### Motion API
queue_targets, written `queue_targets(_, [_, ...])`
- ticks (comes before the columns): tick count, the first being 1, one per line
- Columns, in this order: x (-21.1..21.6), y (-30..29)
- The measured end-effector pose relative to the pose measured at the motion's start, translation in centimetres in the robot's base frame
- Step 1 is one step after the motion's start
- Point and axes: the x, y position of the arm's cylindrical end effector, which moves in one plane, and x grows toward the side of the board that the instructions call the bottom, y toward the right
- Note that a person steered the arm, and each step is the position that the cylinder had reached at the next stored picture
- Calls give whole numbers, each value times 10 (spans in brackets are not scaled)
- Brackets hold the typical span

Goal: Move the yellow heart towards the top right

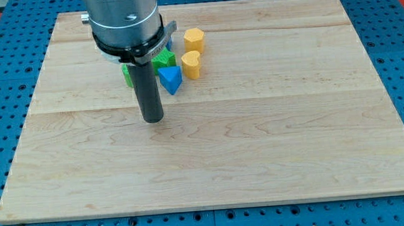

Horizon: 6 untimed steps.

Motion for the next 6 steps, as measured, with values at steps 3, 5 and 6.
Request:
queue_targets(3, [23,-6])
queue_targets(5, [-10,-135])
queue_targets(6, [-53,-168])
